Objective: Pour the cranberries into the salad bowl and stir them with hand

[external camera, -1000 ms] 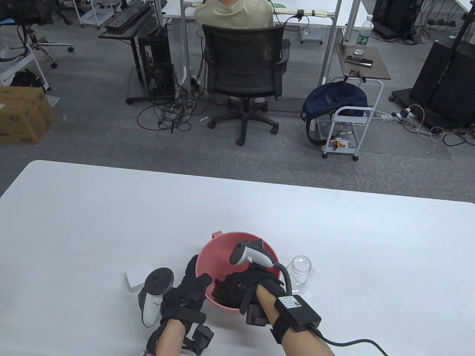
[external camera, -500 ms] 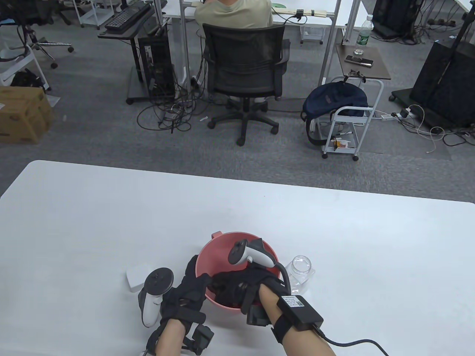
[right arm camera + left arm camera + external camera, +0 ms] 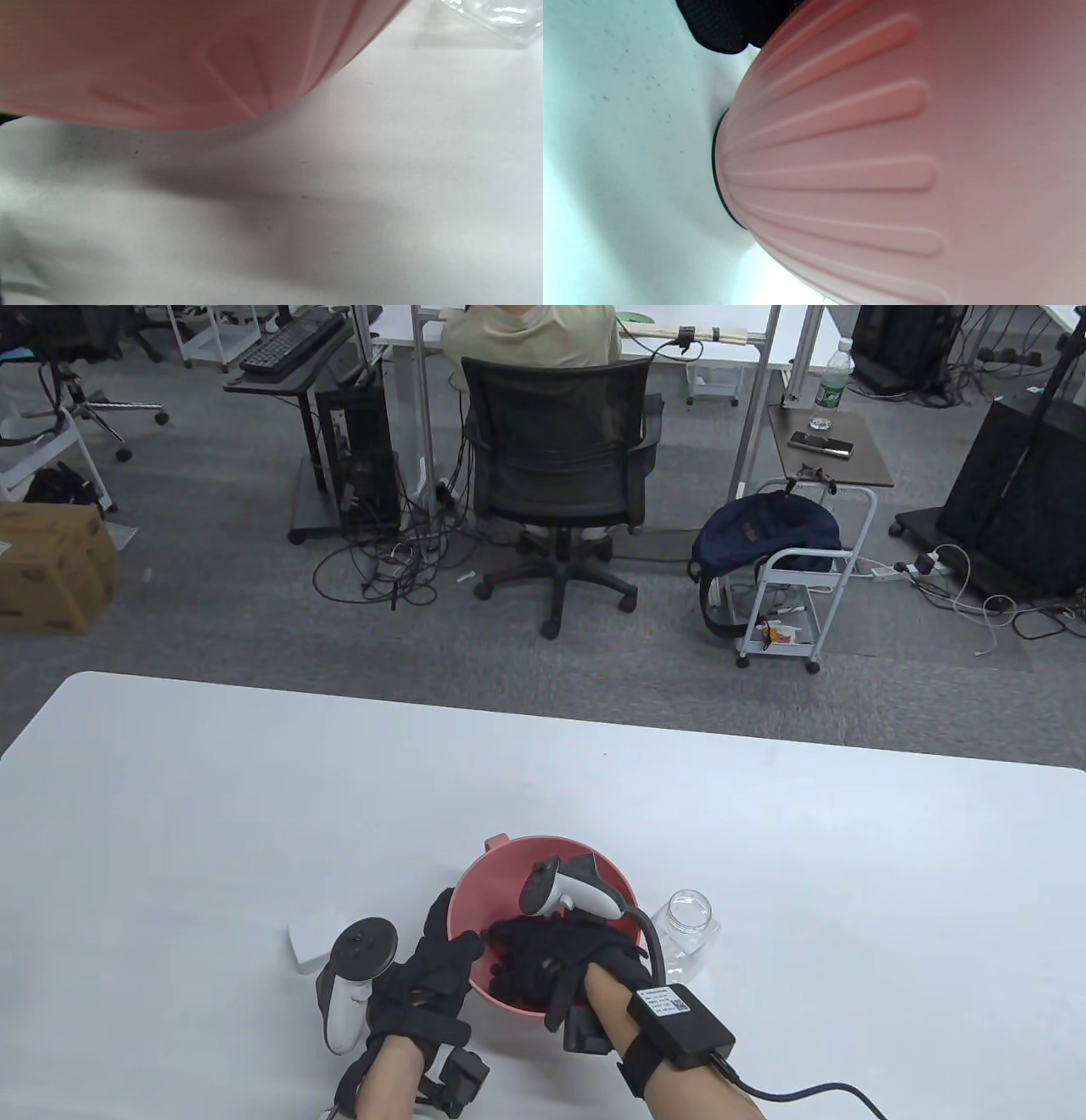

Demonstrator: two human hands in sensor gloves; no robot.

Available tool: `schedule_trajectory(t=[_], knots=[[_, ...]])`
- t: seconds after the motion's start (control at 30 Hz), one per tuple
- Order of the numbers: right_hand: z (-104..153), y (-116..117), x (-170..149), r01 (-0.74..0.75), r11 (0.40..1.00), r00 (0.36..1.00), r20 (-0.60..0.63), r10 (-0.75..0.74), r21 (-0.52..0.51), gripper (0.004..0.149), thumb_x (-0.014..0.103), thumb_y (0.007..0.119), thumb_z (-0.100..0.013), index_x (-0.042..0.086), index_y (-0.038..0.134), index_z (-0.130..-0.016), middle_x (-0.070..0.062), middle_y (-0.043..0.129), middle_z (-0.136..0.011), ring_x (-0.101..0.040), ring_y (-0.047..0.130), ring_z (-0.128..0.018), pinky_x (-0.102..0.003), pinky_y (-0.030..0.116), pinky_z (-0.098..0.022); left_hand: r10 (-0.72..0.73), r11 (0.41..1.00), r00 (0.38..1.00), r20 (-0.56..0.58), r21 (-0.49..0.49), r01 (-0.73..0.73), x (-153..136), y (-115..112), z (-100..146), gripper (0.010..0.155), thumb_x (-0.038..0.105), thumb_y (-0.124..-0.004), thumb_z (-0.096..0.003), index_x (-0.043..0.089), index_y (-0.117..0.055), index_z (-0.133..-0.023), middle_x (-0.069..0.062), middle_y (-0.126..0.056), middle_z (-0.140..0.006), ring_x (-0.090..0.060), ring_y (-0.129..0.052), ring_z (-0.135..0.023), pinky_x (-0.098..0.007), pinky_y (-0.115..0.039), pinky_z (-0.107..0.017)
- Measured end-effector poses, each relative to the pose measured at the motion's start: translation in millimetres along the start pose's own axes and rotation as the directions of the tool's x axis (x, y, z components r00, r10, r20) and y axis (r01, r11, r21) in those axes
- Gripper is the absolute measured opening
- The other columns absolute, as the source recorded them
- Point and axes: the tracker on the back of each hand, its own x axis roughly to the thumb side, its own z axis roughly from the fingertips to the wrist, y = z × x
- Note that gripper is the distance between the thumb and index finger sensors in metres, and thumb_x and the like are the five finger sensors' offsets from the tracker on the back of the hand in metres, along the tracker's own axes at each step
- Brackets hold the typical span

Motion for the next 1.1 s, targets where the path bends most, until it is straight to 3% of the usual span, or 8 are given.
schedule_trajectory(t=[0.13, 0.3, 0.5, 0.67, 0.93, 1.1], knots=[[1.4, 0.8, 0.4, -0.006, 1.000, 1.000, -0.016, 0.006, 0.002, 0.078, 0.081, 0.071, -0.051, 0.068, 0.022, -0.110, 0.031, 0.003, -0.127, -0.002, 0.017, -0.124, -0.039, 0.043, -0.096, 0.000, 1.000, 1.000, 0.000, 0.000, 0.000, 0.0, -0.1, 0.2, 0.073, 0.051, -0.058, -0.0626, 0.033, -0.012, -0.117, -0.012, -0.030, -0.126, -0.045, -0.050, -0.111, -0.054, -0.058, -0.079], [2.8, 1.0, 0.4, 0.001, 1.000, 1.000, -0.021, -0.002, -0.004, 0.086, 0.080, 0.068, -0.057, 0.049, 0.016, -0.118, 0.020, 0.004, -0.130, -0.017, 0.025, -0.123, -0.039, 0.046, -0.093, 0.002, 1.000, 1.000, -0.001, 0.000, -0.002, 0.0, -0.3, 0.2, 0.073, 0.051, -0.058, -0.0625, 0.033, -0.013, -0.117, -0.012, -0.030, -0.126, -0.045, -0.050, -0.111, -0.054, -0.058, -0.079], [4.4, -1.4, -1.1, 0.023, 0.999, 0.999, -0.039, -0.024, -0.036, 0.089, 0.079, 0.066, -0.061, 0.035, 0.019, -0.122, 0.006, 0.018, -0.132, -0.023, 0.050, -0.116, -0.036, 0.058, -0.088, 0.009, 1.000, 1.000, -0.004, -0.002, -0.009, -0.1, -0.5, 0.2, 0.073, 0.052, -0.058, -0.0626, 0.033, -0.013, -0.117, -0.012, -0.030, -0.126, -0.045, -0.050, -0.111, -0.054, -0.058, -0.079], [5.4, -3.0, -4.2, 0.048, 0.997, 0.996, -0.067, -0.052, -0.062, 0.085, 0.079, 0.065, -0.063, 0.026, 0.034, -0.122, -0.005, 0.047, -0.126, -0.018, 0.072, -0.102, -0.030, 0.073, -0.074, 0.009, 1.000, 1.000, -0.004, -0.003, -0.009, 0.1, -0.4, 0.2, 0.073, 0.051, -0.058, -0.0626, 0.033, -0.013, -0.117, -0.012, -0.030, -0.126, -0.045, -0.050, -0.111, -0.054, -0.058, -0.079], [1.8, -2.1, -5.8, 0.068, 0.998, 0.996, -0.058, -0.068, -0.005, 0.072, 0.079, 0.067, -0.060, 0.032, 0.058, -0.114, 0.001, 0.076, -0.105, -0.006, 0.089, -0.073, -0.021, 0.081, -0.050, 0.008, 1.000, 1.000, -0.004, -0.005, -0.008, 0.3, -0.1, -0.1, 0.073, 0.051, -0.058, -0.0626, 0.033, -0.013, -0.117, -0.013, -0.030, -0.126, -0.045, -0.050, -0.111, -0.054, -0.058, -0.079], [-0.3, -0.4, -5.8, 0.045, 0.999, 0.997, -0.069, -0.043, 0.025, 0.064, 0.083, 0.067, -0.052, 0.049, 0.064, -0.107, 0.020, 0.083, -0.102, 0.002, 0.090, -0.070, -0.016, 0.082, -0.049, -0.001, 1.000, 1.000, -0.001, -0.004, 0.001, 0.7, 0.3, -0.4, 0.074, 0.051, -0.058, -0.0625, 0.032, -0.012, -0.117, -0.013, -0.029, -0.126, -0.046, -0.050, -0.111, -0.054, -0.058, -0.079]])
